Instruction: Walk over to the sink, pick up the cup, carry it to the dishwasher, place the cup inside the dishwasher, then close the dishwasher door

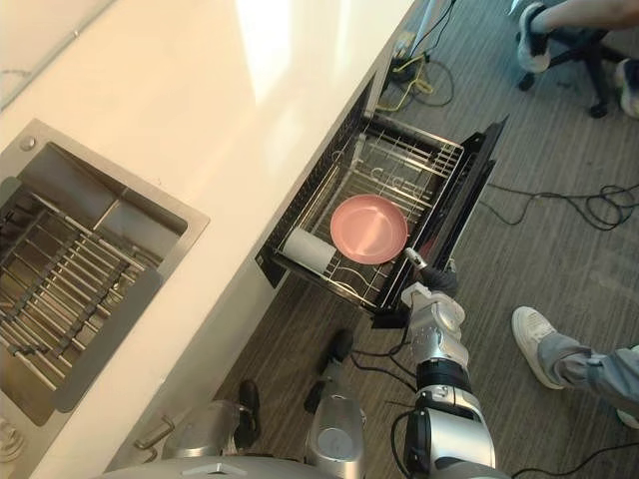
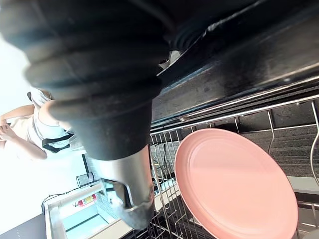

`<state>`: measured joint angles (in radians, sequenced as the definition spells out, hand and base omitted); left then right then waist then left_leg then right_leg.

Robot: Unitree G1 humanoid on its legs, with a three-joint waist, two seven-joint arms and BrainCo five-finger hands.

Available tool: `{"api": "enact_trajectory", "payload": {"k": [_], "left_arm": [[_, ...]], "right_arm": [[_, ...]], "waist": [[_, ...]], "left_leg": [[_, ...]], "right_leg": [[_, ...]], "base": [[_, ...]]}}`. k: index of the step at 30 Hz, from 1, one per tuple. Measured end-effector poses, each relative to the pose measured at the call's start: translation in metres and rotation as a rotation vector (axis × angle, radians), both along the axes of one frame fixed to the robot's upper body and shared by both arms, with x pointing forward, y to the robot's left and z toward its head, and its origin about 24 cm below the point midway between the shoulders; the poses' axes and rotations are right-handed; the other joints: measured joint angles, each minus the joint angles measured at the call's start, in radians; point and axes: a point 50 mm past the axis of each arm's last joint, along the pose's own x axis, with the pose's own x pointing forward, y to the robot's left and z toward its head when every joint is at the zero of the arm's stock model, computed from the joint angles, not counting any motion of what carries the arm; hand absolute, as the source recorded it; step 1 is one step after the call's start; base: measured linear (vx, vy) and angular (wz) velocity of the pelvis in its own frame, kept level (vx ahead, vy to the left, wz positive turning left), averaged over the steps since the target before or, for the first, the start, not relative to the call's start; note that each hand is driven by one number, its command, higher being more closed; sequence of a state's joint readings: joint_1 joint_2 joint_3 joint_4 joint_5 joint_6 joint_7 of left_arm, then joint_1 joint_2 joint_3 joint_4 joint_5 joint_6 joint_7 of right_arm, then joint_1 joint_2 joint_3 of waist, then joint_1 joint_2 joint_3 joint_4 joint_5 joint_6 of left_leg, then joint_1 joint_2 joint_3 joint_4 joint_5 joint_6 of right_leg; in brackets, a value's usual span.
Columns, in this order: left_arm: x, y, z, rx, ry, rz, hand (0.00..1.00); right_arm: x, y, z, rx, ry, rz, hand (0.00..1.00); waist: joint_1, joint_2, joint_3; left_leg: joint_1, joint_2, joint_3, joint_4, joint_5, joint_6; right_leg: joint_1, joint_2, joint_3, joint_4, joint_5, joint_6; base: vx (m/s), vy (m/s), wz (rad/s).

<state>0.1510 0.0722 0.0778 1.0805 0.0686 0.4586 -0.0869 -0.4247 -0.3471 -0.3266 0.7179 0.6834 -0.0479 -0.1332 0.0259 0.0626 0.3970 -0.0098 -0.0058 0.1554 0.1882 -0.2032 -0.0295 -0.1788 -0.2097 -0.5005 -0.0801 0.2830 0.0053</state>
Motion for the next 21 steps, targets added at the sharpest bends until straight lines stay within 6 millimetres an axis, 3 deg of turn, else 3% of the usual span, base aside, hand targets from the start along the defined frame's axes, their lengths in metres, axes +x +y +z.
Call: {"api": "enact_trajectory", "payload": {"k": [6,12,16,21], "left_arm": [[0.005,-0.003,0.000,-0.011,-0.028,0.065,0.00],[0.026,-0.004,0.002,-0.081,-0.170,0.099,0.00],[0.030,0.000,0.003,-0.089,-0.222,0.142,0.00],[0.028,0.003,0.003,-0.078,-0.263,0.140,0.00]], "right_arm": [[0.019,0.002,0.021,0.013,-0.067,0.007,0.00],[0.035,0.005,0.049,0.063,-0.195,0.062,0.00],[0.040,-0.001,0.067,0.094,-0.280,0.099,0.00],[0.048,0.005,0.080,0.209,-0.389,0.110,0.00]], "waist": [[0.012,0.022,0.027],[0.039,0.055,0.053],[0.087,0.078,0.066],[0.143,0.085,0.068]], "left_leg": [[-0.045,-0.002,-0.085,0.001,0.027,-0.004],[-0.106,-0.021,-0.185,0.001,0.066,0.005],[-0.134,-0.021,-0.272,-0.027,0.118,-0.016],[-0.139,-0.012,-0.367,-0.068,0.171,-0.037]], "right_leg": [[-0.003,-0.012,-0.067,0.001,-0.002,-0.007],[-0.011,-0.039,-0.131,0.015,-0.019,-0.005],[-0.015,-0.058,-0.208,0.066,-0.043,-0.011],[-0.016,-0.090,-0.280,0.182,-0.113,-0.019]], "base": [[-0.02,0.037,0.33],[-0.07,0.026,0.49],[-0.02,-0.007,0.57],[0.03,-0.025,0.60]]}}
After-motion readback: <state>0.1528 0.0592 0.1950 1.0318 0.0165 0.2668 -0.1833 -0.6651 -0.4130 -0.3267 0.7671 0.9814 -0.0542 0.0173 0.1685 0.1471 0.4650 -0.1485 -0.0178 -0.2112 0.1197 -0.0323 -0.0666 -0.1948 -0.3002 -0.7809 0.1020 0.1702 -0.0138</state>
